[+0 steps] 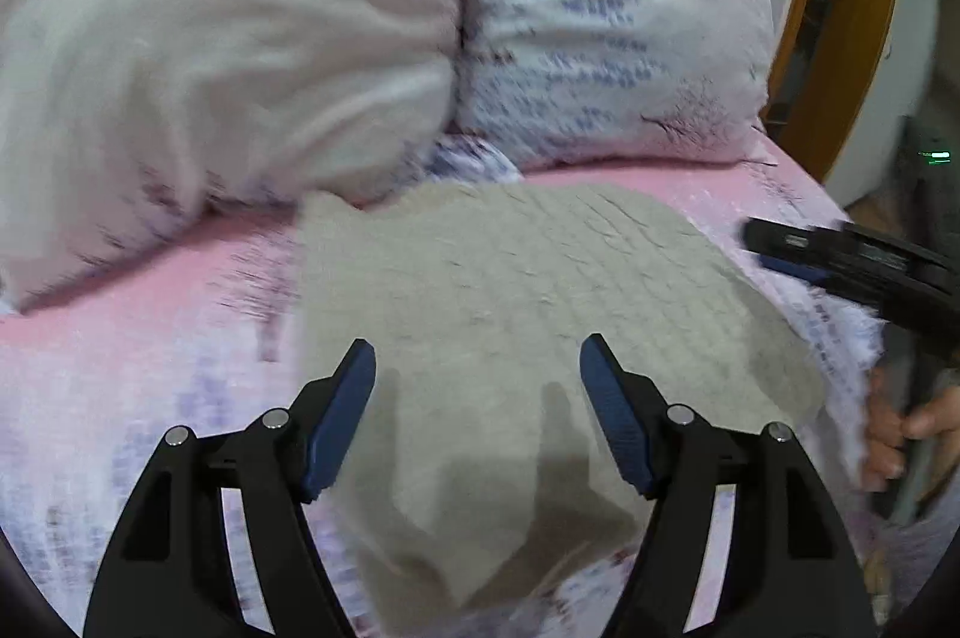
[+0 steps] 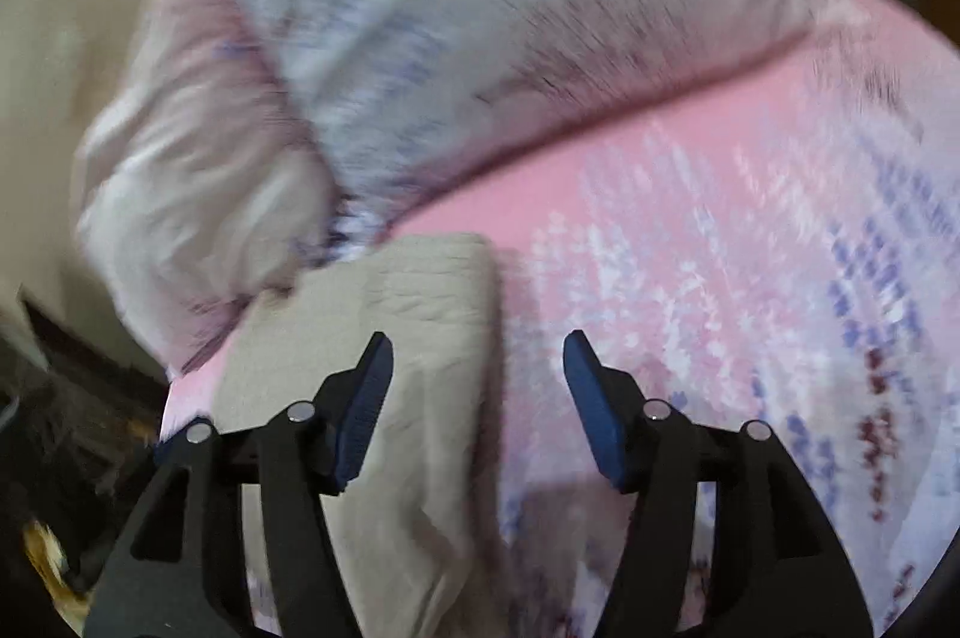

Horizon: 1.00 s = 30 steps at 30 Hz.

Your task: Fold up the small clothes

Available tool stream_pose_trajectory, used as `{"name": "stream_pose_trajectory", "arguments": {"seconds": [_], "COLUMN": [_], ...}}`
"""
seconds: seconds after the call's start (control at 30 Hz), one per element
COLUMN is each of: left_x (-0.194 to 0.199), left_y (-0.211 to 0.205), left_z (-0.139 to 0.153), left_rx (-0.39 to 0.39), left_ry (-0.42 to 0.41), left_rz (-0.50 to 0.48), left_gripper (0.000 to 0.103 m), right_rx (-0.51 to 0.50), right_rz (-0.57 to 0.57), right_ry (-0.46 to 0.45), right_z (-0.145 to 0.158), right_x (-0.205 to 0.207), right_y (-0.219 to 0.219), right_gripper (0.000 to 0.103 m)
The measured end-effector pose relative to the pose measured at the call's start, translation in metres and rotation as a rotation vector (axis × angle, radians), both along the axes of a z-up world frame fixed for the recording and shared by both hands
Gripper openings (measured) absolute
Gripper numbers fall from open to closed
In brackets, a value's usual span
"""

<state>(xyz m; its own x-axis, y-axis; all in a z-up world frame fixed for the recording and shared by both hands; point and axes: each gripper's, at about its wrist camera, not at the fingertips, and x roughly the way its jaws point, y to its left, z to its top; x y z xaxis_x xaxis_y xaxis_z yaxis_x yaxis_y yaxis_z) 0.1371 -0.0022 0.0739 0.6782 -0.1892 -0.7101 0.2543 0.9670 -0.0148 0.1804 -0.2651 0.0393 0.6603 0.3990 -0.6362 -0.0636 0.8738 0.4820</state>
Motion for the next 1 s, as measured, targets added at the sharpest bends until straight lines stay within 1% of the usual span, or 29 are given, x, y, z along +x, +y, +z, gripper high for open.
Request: {"name": "stream_pose_trajectory", "arguments": {"seconds": [0.03,0.07,0.13,0.17,0.23,0.3,0.37,0.4,0.43,0.47,0.57,0.63,0.67,0.73,0.77,0.8,0.83,0.87,0.93,0.97,1.0], "left_x": [-0.007,-0.012,-0.019,-0.021,-0.022,-0.022,-0.024,-0.024,-0.023,-0.024,-0.022,-0.021,-0.02,-0.026,-0.031,-0.036,-0.044,-0.049,-0.064,-0.07,-0.078], "left_y": [0.002,0.004,0.008,0.012,0.019,0.025,0.028,0.027,0.025,0.024,0.022,0.024,0.027,0.034,0.037,0.04,0.043,0.045,0.049,0.051,0.052], "left_z": [0.002,0.002,-0.003,-0.008,-0.014,-0.02,-0.022,-0.024,-0.026,-0.028,-0.032,-0.034,-0.033,-0.027,-0.023,-0.021,-0.019,-0.019,-0.018,-0.018,-0.019], "left_rx": [0.047,0.085,0.136,0.152,0.163,0.157,0.159,0.176,0.183,0.189,0.195,0.195,0.183,0.137,0.124,0.129,0.145,0.157,0.182,0.187,0.186], "left_ry": [-0.032,-0.046,-0.041,-0.027,-0.013,0.003,0.012,0.017,0.022,0.027,0.038,0.032,0.032,0.036,0.03,0.02,0.008,0.0,-0.013,-0.014,-0.014], "left_rz": [0.022,0.041,0.06,0.071,0.089,0.094,0.087,0.082,0.078,0.075,0.086,0.111,0.122,0.14,0.151,0.161,0.178,0.189,0.21,0.215,0.218], "left_gripper": [0.072,0.072,0.072,0.072,0.072,0.072,0.073,0.073,0.073,0.073,0.076,0.087,0.087,0.087,0.087,0.089,0.093,0.095,0.102,0.102,0.102], "right_rx": [-0.038,-0.065,-0.128,-0.169,-0.241,-0.265,-0.317,-0.358,-0.401,-0.412,-0.403,-0.422,-0.44,-0.446,-0.442,-0.434,-0.404,-0.376,-0.353,-0.346,-0.342], "right_rz": [0.047,0.073,0.133,0.147,0.163,0.19,0.2,0.198,0.193,0.191,0.179,0.165,0.161,0.13,0.089,0.064,0.032,0.015,-0.012,-0.023,-0.032], "right_ry": [-0.041,-0.054,-0.075,-0.093,-0.134,-0.147,-0.124,-0.099,-0.052,-0.034,-0.022,-0.026,-0.035,-0.056,-0.067,-0.076,-0.1,-0.11,-0.095,-0.086,-0.08], "right_z": [0.005,0.006,0.004,0.002,0.0,-0.002,-0.01,-0.016,-0.026,-0.03,-0.033,-0.035,-0.036,-0.031,-0.025,-0.022,-0.017,-0.013,-0.011,-0.01,-0.011], "right_x": [-0.016,-0.024,-0.042,-0.05,-0.063,-0.07,-0.071,-0.069,-0.065,-0.063,-0.064,-0.064,-0.064,-0.069,-0.074,-0.077,-0.085,-0.09,-0.096,-0.098,-0.101], "right_y": [0.01,0.015,0.033,0.041,0.052,0.053,0.059,0.063,0.064,0.064,0.06,0.062,0.065,0.065,0.062,0.059,0.051,0.045,0.034,0.03,0.028], "right_gripper": [0.058,0.056,0.052,0.048,0.048,0.045,0.045,0.041,0.04,0.04,0.04,0.041,0.042,0.047,0.064,0.088,0.093,0.093,0.095,0.099,0.101]}}
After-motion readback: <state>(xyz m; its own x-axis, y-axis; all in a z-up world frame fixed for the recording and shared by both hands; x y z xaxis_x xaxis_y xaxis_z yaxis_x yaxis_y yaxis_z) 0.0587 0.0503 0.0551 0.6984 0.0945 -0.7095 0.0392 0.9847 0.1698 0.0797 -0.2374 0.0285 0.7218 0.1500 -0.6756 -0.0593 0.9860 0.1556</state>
